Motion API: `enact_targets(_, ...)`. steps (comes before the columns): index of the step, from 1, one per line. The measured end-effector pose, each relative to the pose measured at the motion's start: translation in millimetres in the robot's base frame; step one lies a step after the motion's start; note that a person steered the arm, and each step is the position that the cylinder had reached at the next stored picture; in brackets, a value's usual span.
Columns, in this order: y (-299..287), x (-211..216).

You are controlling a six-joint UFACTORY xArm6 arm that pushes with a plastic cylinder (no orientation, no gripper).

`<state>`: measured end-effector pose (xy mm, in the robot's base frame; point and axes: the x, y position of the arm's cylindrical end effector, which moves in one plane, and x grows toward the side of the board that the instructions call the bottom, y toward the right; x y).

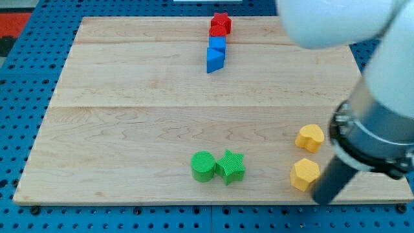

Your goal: Move the yellow hexagon to the right of the green star

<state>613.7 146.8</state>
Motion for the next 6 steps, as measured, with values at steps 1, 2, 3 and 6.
enact_targets(1,-22,-3)
enact_targets(2,25,-1)
enact_targets(3,61,-25)
enact_targets(6,-47,-32)
